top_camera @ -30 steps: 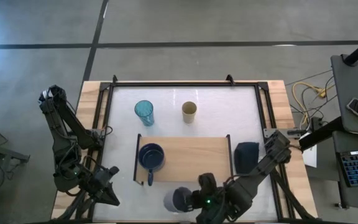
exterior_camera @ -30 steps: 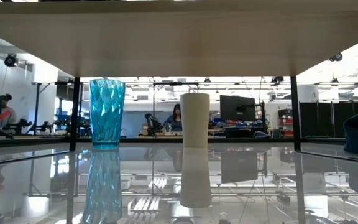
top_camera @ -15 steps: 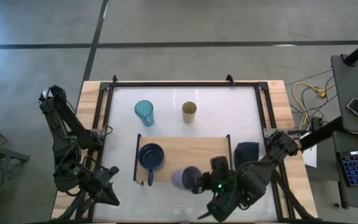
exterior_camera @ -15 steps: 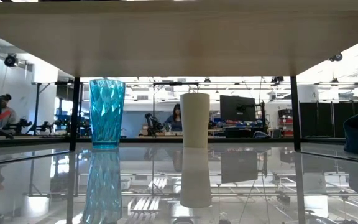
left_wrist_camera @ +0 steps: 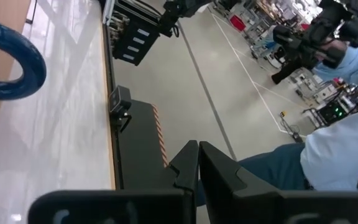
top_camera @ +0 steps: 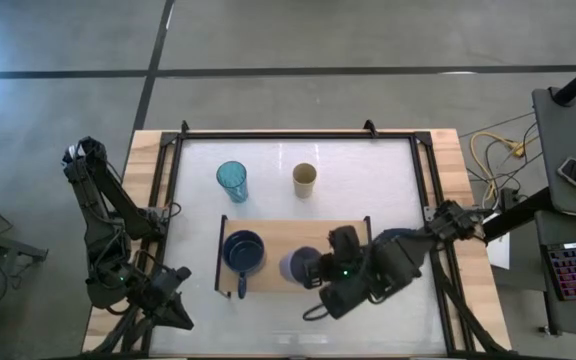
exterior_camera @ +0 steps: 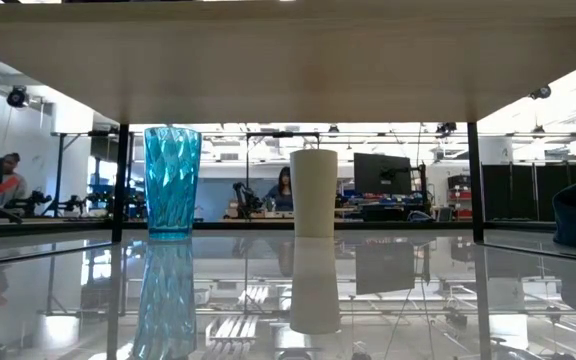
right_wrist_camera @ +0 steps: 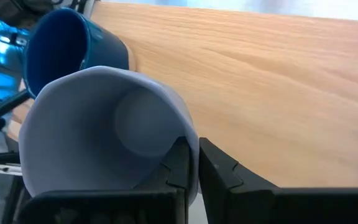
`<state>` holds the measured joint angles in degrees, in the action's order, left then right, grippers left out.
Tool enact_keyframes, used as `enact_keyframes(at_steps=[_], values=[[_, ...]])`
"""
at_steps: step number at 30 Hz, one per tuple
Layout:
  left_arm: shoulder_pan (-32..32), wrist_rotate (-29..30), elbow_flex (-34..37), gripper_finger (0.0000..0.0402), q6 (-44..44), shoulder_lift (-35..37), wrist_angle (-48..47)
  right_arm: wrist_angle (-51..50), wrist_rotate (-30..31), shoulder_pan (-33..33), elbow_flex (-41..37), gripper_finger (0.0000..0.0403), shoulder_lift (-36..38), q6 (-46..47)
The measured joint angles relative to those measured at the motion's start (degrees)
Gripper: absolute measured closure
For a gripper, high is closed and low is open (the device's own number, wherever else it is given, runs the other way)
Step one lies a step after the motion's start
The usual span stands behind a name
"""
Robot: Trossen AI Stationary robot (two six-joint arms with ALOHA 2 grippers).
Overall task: Stack small to large cups/mugs on shelf
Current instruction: Put the gray mug on the shelf
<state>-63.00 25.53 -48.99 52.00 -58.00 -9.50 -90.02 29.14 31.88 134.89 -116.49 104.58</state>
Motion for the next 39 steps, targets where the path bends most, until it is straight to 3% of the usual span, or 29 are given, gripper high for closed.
enact_keyframes(at_steps=[9, 27, 39], values=[[0.0, 0.3, 0.0, 0.0402, 1.8, 0.0, 0.0, 0.0, -4.0, -3.1, 0.1, 0.0391, 0.0, -6.9], [0.0, 0.5, 0.0, 0.0402, 1.7, 0.0, 0.0, 0.0, -5.6, -3.9, 0.1, 0.0391, -0.1, -9.1], [0.4, 0.5, 0.0, 0.0402, 1.7, 0.0, 0.0, 0.0, -11.1, -10.3, 0.1, 0.0391, -0.3, -20.5]])
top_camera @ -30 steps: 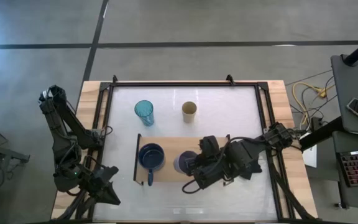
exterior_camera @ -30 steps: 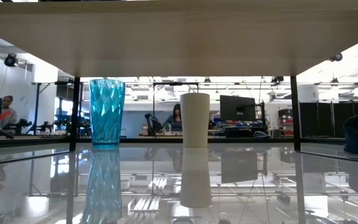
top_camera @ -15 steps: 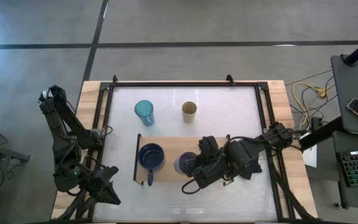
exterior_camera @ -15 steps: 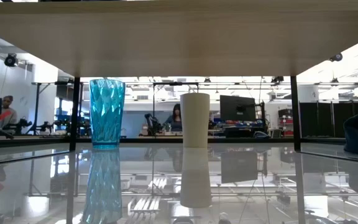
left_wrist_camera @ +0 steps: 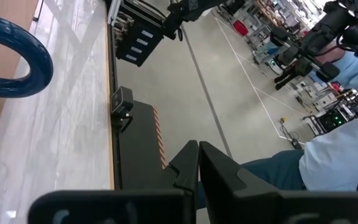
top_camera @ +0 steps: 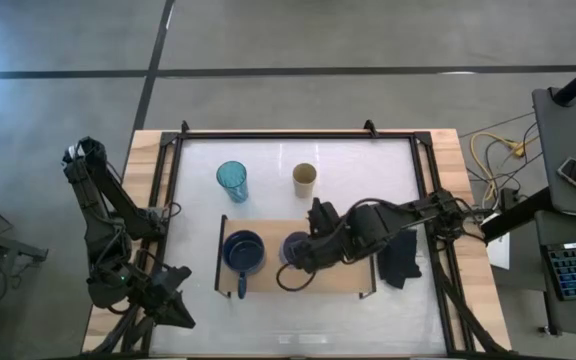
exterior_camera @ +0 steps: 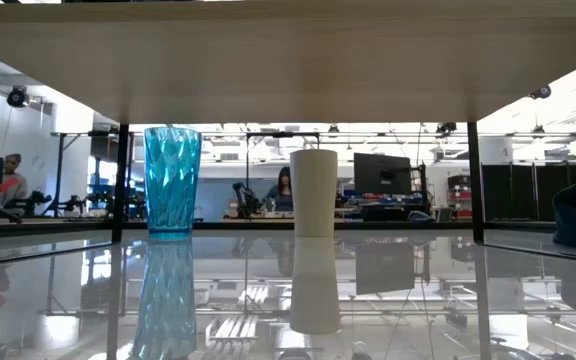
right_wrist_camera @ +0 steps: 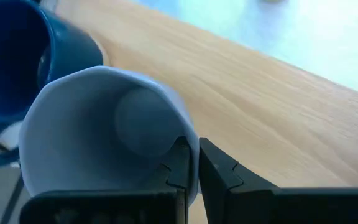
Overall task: Stack small to large cups/mugs on shelf
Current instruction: Put the gray mug on the shelf
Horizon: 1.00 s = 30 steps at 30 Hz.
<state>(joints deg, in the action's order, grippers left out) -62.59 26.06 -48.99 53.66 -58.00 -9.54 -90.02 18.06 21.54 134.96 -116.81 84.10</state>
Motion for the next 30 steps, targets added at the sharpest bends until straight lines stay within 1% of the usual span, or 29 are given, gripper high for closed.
enact_keyframes(at_steps=[4, 14, 20, 30], values=[[0.0, 0.0, 0.0, 0.0402, 0.0, 0.0, 0.0, 0.0, -1.7, -0.3, 0.0, 0.0391, 0.0, -1.7], [0.5, 0.3, 0.0, 0.0402, -0.6, 0.0, 0.0, 0.0, -2.3, -1.6, -1.0, 0.0391, 0.0, -2.9], [0.7, 0.4, 0.0, 0.0402, -1.1, 0.0, 0.0, 0.3, -5.0, -1.7, -1.8, 0.0390, 0.0, -3.1], [0.7, 0.4, 0.0, 0.0402, -1.1, 0.0, 0.0, 0.6, -5.0, -1.7, -1.9, 0.0390, 0.0, -3.2]])
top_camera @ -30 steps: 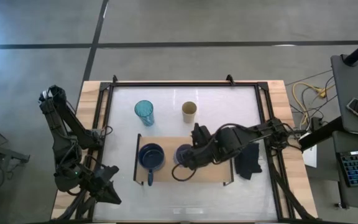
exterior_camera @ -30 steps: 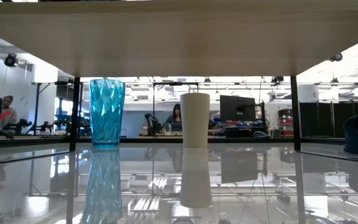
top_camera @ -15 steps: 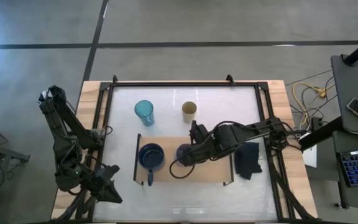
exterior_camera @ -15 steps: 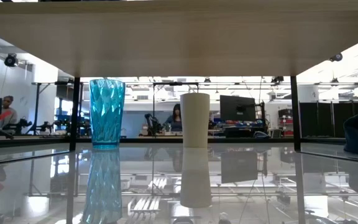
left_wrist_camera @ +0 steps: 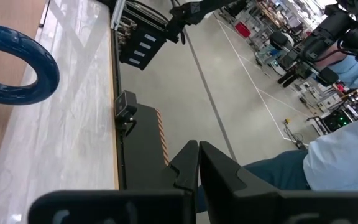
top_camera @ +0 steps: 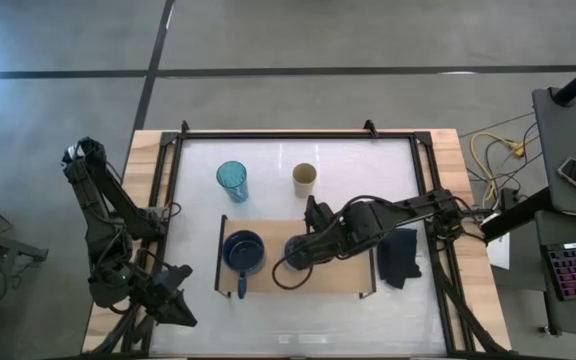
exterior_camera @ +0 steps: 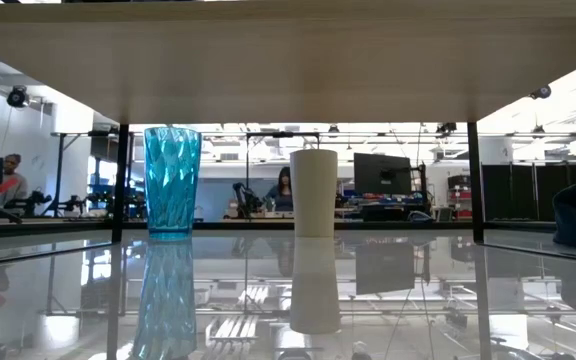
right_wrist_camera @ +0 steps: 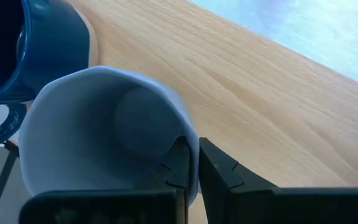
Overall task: Stack small to large cups/mugs on shelf
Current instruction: Put the gray mug on the shelf
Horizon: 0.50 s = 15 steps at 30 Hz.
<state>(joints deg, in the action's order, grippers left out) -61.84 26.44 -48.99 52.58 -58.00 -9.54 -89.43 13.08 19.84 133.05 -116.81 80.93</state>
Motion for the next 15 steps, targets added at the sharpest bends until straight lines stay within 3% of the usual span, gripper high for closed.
enact_keyframes(at_steps=[15], values=[[0.0, 0.0, 0.0, 0.0402, 0.0, 0.0, 0.0, 2.0, 0.4, 0.0, -0.1, 0.0330, 0.1, -0.5]])
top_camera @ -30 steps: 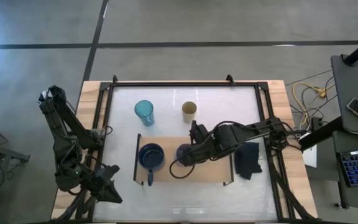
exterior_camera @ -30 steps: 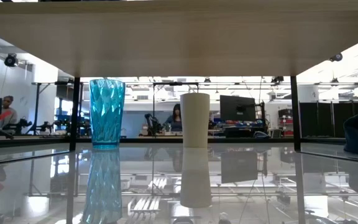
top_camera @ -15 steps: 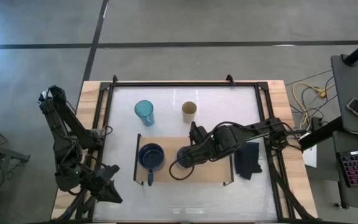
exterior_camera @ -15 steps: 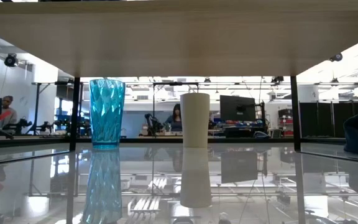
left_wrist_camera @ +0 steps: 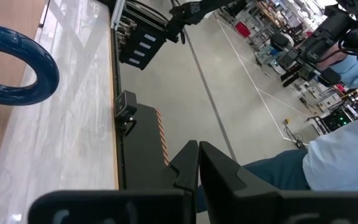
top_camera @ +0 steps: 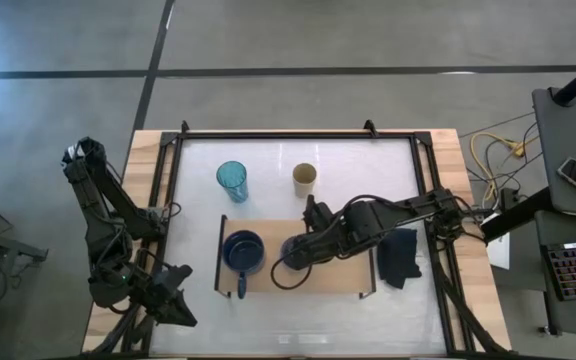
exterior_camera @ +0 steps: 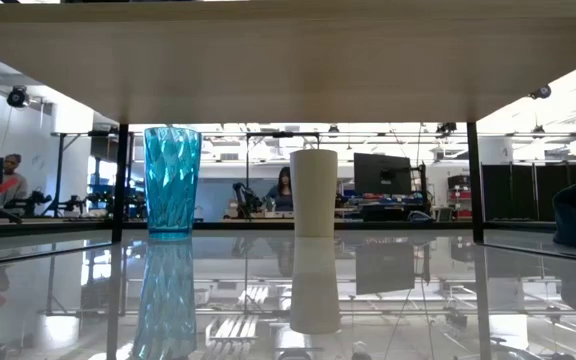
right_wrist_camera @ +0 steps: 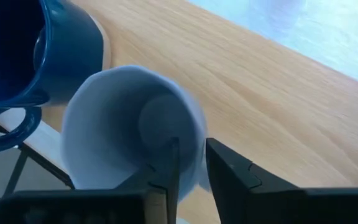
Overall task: Stack small to large cups/mugs on shelf
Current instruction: Put the gray mug on the shelf
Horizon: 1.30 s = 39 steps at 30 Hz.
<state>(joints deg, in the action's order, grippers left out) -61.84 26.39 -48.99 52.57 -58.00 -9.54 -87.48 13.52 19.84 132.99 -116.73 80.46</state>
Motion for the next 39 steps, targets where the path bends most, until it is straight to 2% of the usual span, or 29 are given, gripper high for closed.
enact_keyframes(at_steps=[8, 16, 22, 32, 39], values=[[0.0, -0.1, 0.0, 0.0402, 0.9, 0.0, 0.0, -1.0, 0.0, 0.1, -0.1, 0.0330, 0.5, -0.6], [0.0, -0.1, 0.0, 0.0402, 1.1, 0.0, 0.0, -2.5, 4.6, 1.2, 0.0, 0.0343, 4.7, 1.7], [0.0, -0.1, 0.0, 0.0402, 1.1, 0.0, 0.0, -2.5, 2.1, 1.3, -4.3, 0.0390, 6.2, 5.4], [0.0, -0.1, 0.0, 0.0402, 1.1, 0.0, 0.0, -2.6, 1.1, 1.2, -13.0, 0.0392, 5.2, 9.5], [0.0, 0.0, 0.0, 0.0402, 1.1, 0.0, 0.0, 0.9, -2.8, 1.3, -14.4, 0.0394, 5.2, 6.5]])
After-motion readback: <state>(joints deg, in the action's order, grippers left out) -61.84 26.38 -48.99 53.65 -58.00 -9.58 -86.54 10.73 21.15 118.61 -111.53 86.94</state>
